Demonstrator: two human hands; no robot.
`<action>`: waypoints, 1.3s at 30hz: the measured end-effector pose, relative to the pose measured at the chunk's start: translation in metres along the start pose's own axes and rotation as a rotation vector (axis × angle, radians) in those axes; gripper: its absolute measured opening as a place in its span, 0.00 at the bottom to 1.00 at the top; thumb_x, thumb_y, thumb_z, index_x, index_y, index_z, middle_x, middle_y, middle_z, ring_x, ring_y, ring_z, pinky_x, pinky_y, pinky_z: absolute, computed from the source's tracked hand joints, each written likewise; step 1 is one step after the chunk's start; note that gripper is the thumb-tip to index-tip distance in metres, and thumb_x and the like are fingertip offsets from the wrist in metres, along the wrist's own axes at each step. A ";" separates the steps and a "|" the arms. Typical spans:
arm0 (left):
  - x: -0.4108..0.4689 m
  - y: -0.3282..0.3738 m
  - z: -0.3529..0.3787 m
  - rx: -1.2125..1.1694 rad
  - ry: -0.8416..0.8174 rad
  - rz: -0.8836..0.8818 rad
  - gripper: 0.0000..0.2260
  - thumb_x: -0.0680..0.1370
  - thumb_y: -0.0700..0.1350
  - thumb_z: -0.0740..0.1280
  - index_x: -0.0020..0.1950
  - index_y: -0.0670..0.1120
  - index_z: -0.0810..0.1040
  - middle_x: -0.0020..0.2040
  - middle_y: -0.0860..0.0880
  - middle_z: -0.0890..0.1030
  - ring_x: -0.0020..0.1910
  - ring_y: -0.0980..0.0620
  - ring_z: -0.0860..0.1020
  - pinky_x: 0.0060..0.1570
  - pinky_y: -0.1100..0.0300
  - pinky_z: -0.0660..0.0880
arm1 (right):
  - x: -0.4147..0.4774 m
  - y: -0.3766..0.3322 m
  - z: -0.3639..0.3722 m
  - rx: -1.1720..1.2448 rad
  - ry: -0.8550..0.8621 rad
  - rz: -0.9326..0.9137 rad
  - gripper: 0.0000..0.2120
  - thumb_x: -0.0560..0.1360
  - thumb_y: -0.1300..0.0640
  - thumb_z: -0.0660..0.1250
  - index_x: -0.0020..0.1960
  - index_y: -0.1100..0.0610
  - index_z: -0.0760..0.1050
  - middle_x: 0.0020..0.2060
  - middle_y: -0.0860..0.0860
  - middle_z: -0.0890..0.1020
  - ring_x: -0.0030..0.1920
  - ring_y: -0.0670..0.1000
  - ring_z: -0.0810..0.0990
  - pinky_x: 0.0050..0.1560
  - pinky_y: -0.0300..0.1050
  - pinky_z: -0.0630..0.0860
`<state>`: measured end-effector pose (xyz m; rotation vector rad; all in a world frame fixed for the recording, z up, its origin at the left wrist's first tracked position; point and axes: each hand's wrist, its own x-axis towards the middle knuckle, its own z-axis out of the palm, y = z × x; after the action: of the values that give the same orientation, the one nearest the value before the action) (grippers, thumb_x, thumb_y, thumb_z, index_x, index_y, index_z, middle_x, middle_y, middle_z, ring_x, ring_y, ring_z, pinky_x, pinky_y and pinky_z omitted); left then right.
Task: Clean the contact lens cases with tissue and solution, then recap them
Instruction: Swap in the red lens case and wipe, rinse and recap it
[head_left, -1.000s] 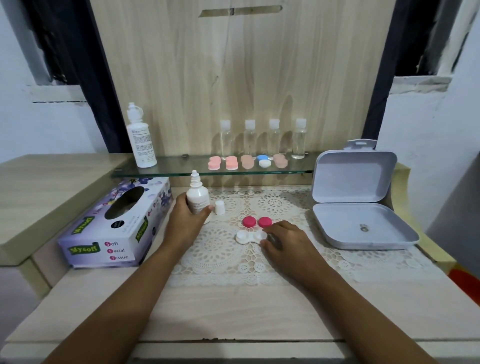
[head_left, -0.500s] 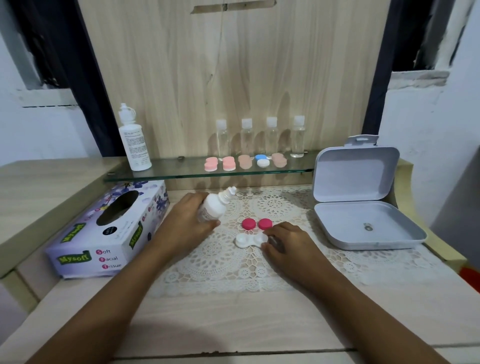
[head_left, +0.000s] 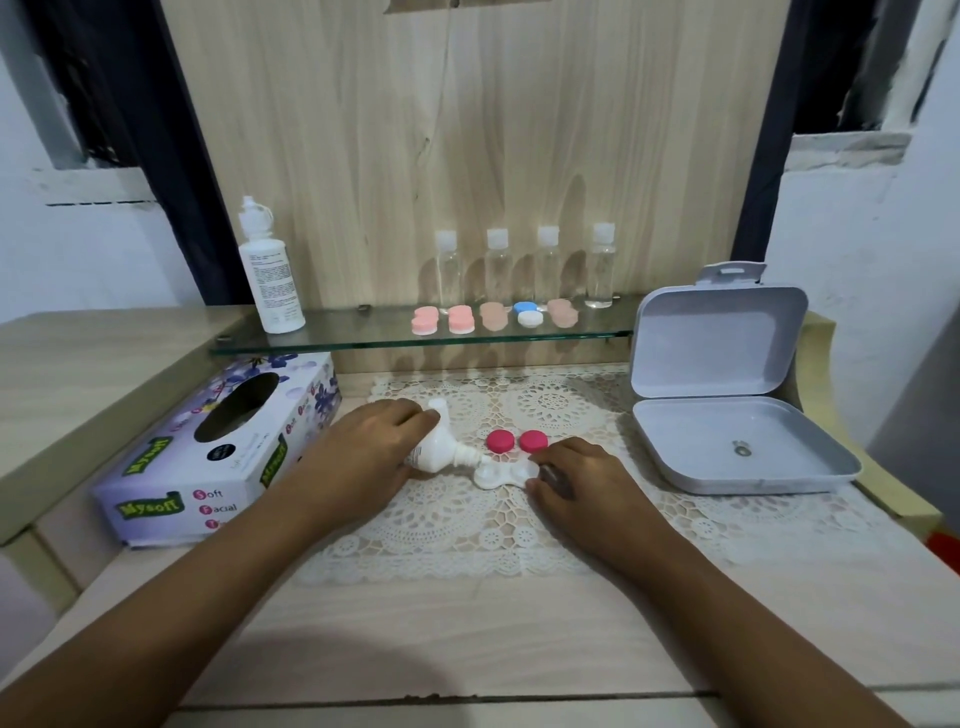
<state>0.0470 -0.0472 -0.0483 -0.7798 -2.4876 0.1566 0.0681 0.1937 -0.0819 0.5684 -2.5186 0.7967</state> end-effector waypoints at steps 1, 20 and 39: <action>0.001 0.001 -0.001 0.023 0.016 0.012 0.26 0.61 0.42 0.80 0.56 0.41 0.79 0.48 0.44 0.82 0.44 0.44 0.80 0.42 0.53 0.78 | 0.000 0.000 0.000 0.001 -0.002 0.002 0.15 0.75 0.55 0.64 0.60 0.57 0.75 0.51 0.52 0.78 0.52 0.51 0.73 0.46 0.37 0.63; 0.009 0.002 -0.006 0.166 0.189 0.186 0.22 0.61 0.33 0.77 0.53 0.43 0.80 0.47 0.46 0.82 0.47 0.45 0.80 0.49 0.53 0.77 | 0.001 -0.001 0.000 -0.015 -0.018 0.023 0.15 0.76 0.54 0.64 0.61 0.56 0.75 0.54 0.52 0.77 0.54 0.51 0.73 0.45 0.36 0.62; 0.007 0.003 -0.007 0.140 0.187 0.153 0.25 0.56 0.32 0.79 0.52 0.42 0.81 0.46 0.45 0.83 0.42 0.44 0.81 0.43 0.54 0.78 | 0.001 -0.001 -0.001 -0.010 -0.035 0.043 0.15 0.75 0.54 0.64 0.61 0.57 0.75 0.54 0.52 0.77 0.54 0.51 0.73 0.46 0.37 0.63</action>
<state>0.0470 -0.0412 -0.0393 -0.8823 -2.2158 0.2956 0.0679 0.1930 -0.0799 0.5307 -2.5731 0.7960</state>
